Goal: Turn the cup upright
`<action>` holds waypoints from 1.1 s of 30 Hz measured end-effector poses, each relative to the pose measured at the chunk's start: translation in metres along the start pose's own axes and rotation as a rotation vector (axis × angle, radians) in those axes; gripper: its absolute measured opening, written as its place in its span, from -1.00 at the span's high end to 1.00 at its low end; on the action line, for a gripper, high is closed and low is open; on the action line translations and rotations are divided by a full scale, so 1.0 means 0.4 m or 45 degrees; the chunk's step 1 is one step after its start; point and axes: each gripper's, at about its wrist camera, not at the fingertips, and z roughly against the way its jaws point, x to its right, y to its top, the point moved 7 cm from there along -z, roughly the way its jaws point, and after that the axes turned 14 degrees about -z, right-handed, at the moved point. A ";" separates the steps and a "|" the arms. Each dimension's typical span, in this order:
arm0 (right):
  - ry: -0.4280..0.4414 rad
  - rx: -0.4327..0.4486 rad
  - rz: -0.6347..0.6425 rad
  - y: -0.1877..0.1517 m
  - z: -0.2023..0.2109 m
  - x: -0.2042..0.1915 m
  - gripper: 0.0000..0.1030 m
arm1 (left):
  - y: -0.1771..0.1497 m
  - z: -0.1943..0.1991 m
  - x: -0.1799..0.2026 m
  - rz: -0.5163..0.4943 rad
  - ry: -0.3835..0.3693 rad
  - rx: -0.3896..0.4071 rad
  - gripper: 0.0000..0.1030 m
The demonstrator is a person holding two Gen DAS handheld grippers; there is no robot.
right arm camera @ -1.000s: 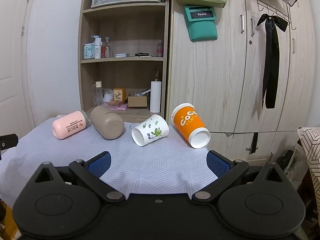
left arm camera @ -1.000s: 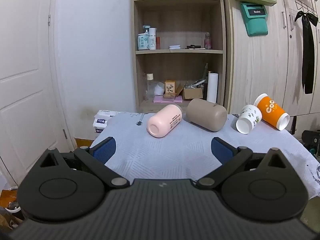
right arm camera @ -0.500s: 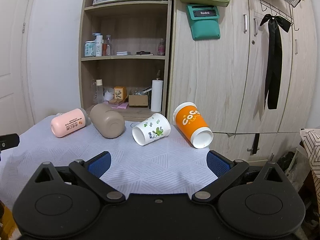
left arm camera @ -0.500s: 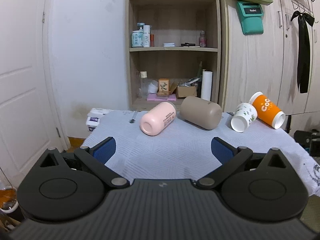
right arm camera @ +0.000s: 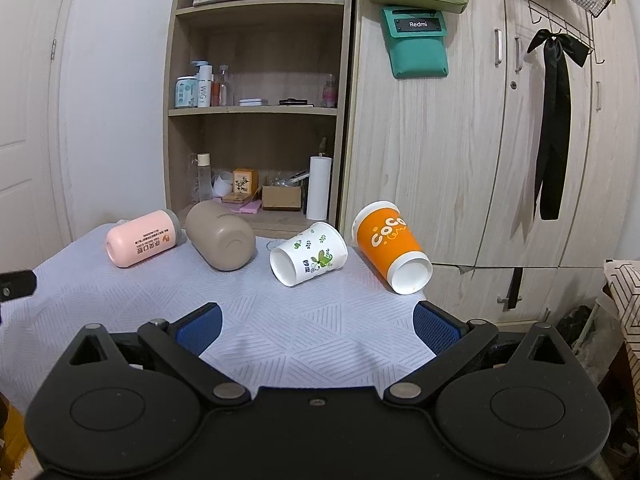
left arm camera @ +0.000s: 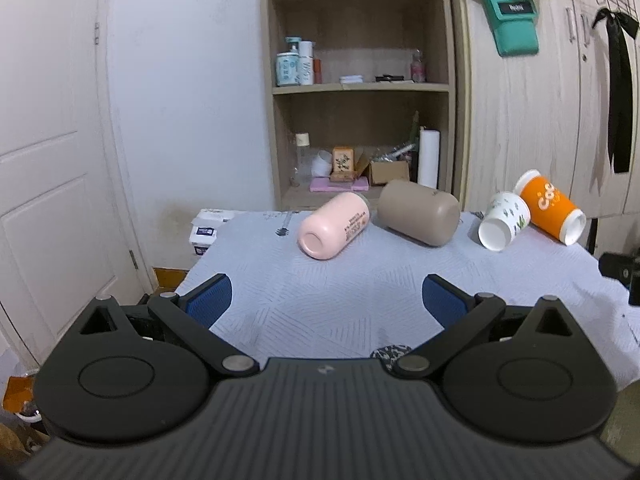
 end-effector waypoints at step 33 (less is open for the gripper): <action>-0.027 0.016 0.045 -0.009 0.006 -0.007 -1.00 | -0.006 0.013 -0.022 0.028 0.055 -0.018 -1.00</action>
